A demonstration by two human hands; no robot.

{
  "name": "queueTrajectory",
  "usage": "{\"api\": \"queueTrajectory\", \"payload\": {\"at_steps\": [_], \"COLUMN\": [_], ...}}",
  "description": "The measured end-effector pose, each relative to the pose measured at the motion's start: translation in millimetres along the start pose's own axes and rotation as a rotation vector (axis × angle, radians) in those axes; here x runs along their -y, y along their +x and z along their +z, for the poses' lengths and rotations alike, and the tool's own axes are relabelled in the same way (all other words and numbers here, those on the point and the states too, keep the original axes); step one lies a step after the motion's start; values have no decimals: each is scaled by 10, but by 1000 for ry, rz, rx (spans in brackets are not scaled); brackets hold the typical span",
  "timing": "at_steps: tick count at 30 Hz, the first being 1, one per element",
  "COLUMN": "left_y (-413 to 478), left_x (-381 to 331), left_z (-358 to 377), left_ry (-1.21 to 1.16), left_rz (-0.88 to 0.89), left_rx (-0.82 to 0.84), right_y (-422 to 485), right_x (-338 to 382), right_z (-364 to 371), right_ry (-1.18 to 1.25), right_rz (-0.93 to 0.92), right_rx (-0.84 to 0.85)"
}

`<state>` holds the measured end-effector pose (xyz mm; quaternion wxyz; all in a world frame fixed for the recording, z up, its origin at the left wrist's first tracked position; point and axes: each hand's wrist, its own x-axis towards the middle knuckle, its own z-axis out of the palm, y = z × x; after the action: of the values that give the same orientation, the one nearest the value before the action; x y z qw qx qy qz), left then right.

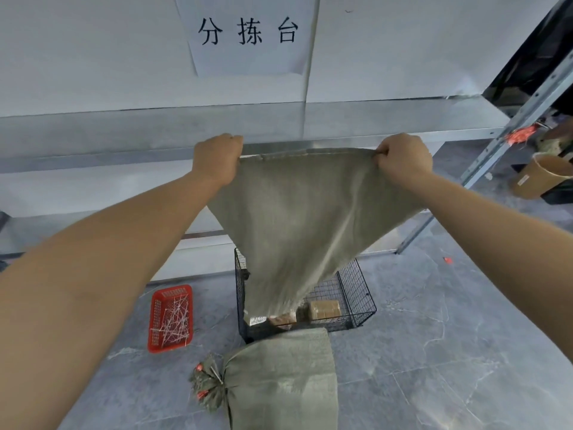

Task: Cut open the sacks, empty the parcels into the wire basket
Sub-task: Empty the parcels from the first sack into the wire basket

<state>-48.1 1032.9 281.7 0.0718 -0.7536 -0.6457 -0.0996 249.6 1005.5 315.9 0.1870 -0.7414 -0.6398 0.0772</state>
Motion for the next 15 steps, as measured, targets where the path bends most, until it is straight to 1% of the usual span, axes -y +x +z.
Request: {"api": "queueTrajectory", "payload": {"at_steps": [2, 4, 5, 7, 8, 10, 11, 13, 15], "left_y": [-28, -45, -55, -95, -101, -86, -97, -162, -179], "left_x": [8, 14, 9, 10, 26, 75, 93, 103, 115], "left_z": [-61, -135, -172, -244, -272, -348, -370, -414, -443], "left_ry": [-26, -69, -68, -70, -96, -172, -174, -153, -204], "left_rz": [-41, -64, -52, -27, -42, -85, -82, -68, -89], "left_rx": [-37, -41, 15, 156, 161, 116, 141, 213, 150], "right_y": [-3, 10, 15, 4, -4, -14, -12, -38, -61], "right_x": [53, 87, 109, 154, 161, 190, 200, 237, 255], "right_z": [-40, -66, -78, -97, -108, -153, -172, -203, -251], "right_ry": [-13, 28, 39, 31, 26, 63, 72, 58, 69], "right_rz": [-11, 11, 24, 44, 47, 61, 65, 62, 45], "right_rx": [3, -49, -65, -36, -34, -77, -89, -57, -96]}}
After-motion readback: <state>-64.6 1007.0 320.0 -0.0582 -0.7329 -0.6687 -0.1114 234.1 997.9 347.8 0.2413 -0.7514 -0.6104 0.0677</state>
